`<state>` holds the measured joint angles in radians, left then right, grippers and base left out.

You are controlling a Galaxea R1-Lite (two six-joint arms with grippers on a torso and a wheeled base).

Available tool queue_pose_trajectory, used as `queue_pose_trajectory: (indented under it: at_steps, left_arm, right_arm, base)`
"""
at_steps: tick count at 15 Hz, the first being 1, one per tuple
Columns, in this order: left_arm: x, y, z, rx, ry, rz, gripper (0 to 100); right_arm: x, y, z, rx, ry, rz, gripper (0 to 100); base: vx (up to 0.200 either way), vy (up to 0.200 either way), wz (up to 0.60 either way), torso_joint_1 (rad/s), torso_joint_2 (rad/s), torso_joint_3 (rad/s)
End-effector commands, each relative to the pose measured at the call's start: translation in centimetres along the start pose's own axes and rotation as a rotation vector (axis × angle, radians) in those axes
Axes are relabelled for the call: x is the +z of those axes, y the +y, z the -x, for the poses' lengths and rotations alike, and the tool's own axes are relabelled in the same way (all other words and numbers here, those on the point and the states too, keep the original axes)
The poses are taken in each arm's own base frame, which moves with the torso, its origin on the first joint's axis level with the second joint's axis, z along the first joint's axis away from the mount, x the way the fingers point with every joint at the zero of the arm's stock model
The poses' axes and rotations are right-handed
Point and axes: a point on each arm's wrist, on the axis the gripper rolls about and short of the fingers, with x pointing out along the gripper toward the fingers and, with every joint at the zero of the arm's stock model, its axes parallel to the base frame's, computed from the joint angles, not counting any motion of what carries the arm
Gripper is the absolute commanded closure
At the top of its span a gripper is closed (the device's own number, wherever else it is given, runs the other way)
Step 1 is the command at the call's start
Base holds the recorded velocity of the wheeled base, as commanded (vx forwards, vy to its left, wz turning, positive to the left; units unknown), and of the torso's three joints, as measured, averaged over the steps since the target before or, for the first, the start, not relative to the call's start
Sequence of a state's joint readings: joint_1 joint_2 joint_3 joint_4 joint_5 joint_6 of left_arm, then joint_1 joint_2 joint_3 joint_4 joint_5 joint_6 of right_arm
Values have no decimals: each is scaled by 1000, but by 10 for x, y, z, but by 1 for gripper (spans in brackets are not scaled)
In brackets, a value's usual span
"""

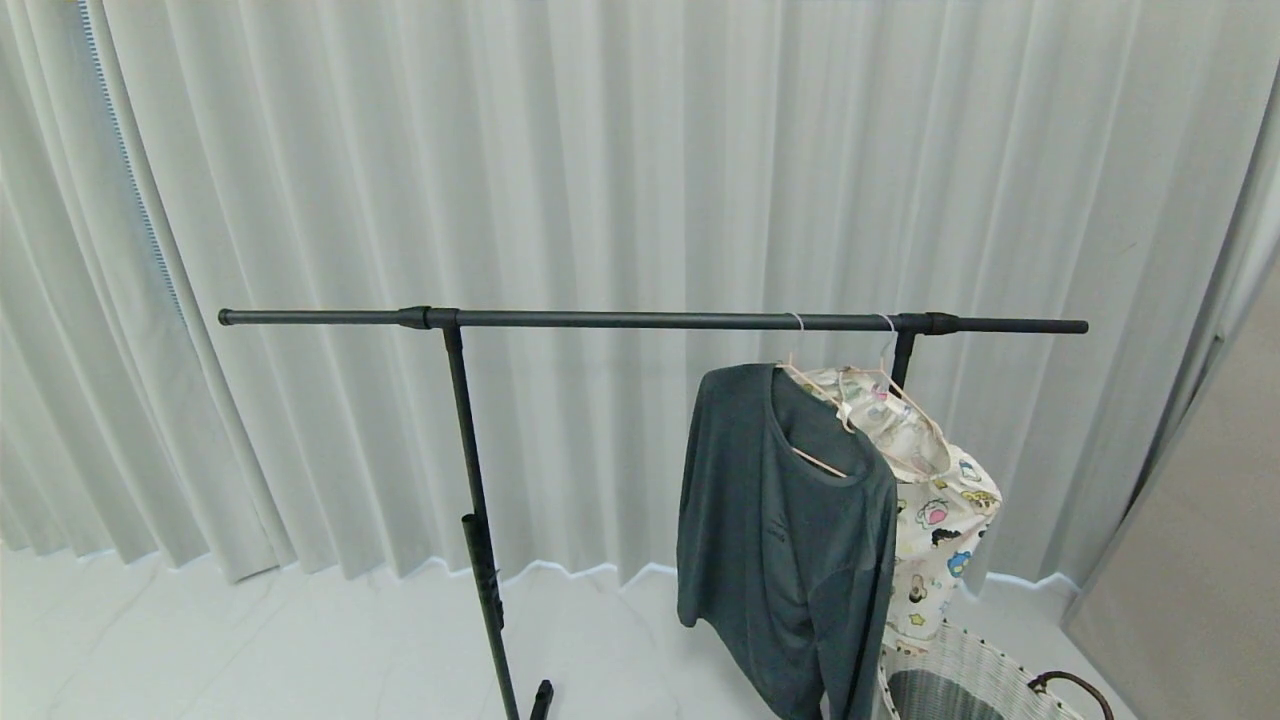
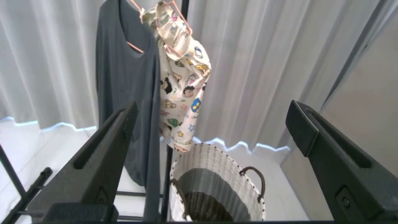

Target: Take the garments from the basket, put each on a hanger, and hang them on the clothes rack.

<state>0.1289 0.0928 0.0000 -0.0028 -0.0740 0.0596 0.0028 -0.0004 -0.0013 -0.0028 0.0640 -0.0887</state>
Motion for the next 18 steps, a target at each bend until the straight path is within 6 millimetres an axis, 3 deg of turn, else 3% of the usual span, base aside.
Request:
queue_pose_trajectory:
  at_steps: [1, 3, 6, 18]
  left_arm:
    - [0, 0, 0, -1, 3, 0, 0]
    - [0, 0, 0, -4, 3, 1, 0]
    - [0, 3, 0, -160, -9, -13, 0]
    - [-2, 2, 7, -120, -97, -2, 0]
  right_arm:
    - [0, 0, 0, 1, 1, 0, 0]
    - [0, 0, 0, 1, 0, 0, 0]
    - [0, 0, 0, 1, 1, 0, 0]
    - [0, 0, 0, 1, 0, -6, 0]
  base:
    - [0, 0, 0, 0, 0, 0]
    - [0, 0, 0, 0, 0, 0]
    - [0, 0, 0, 0, 0, 0]
    - [0, 0, 0, 0, 0, 0]
